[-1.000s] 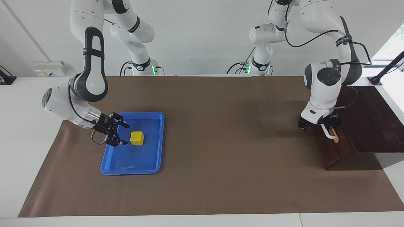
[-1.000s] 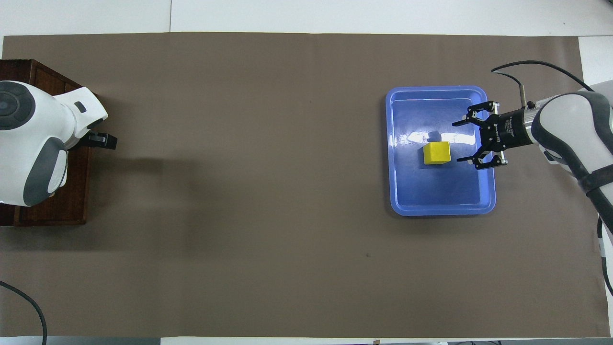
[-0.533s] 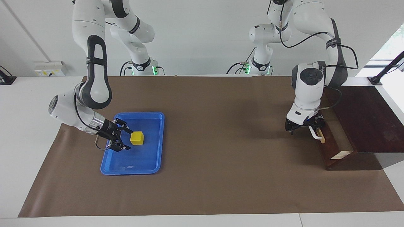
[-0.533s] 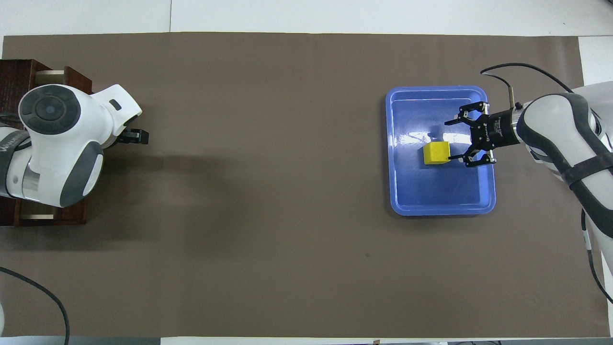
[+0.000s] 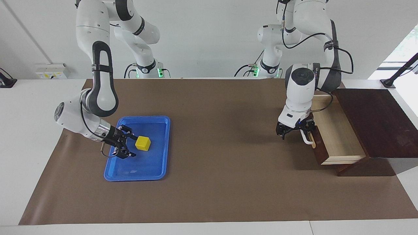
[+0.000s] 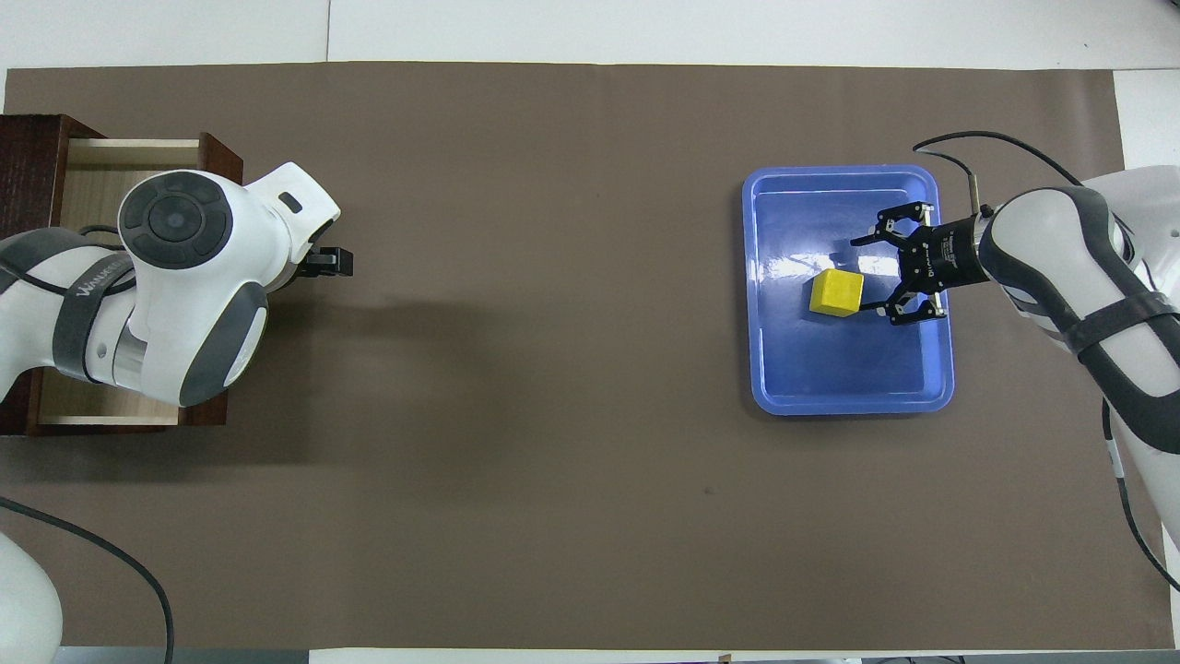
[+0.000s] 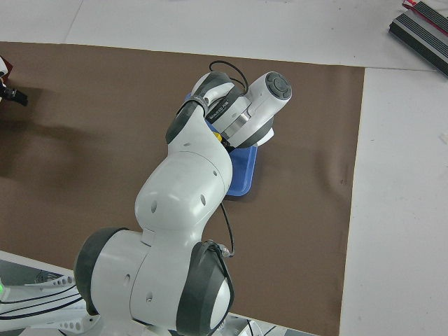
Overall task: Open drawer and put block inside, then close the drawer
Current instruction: 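Close the right gripper on the yellow block while the left gripper releases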
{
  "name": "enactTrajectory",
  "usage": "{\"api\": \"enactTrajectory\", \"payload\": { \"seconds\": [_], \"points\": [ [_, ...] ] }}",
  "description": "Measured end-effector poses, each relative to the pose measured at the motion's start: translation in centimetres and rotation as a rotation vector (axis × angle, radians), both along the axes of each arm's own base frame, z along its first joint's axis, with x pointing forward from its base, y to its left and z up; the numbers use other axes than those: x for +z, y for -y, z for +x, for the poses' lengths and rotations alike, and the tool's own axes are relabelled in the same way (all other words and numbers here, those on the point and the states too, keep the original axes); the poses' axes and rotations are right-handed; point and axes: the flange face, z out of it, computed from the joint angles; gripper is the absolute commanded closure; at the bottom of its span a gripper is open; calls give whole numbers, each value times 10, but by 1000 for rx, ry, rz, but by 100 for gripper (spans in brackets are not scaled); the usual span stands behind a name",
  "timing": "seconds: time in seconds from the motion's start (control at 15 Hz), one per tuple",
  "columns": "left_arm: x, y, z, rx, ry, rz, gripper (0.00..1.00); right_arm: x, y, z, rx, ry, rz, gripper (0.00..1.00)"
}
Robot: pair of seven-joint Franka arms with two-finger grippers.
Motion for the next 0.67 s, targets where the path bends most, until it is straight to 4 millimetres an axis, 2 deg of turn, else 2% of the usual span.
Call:
{"api": "enactTrajectory", "payload": {
  "seconds": [0.2, 0.67],
  "points": [
    [3, 9, -1, 6, 6, -5, 0, 1, -2, -1, 10, -14, 13, 8],
    [4, 8, -2, 26, -13, -4, 0, 0, 7, -9, -8, -63, 78, 8]
  ]
}}
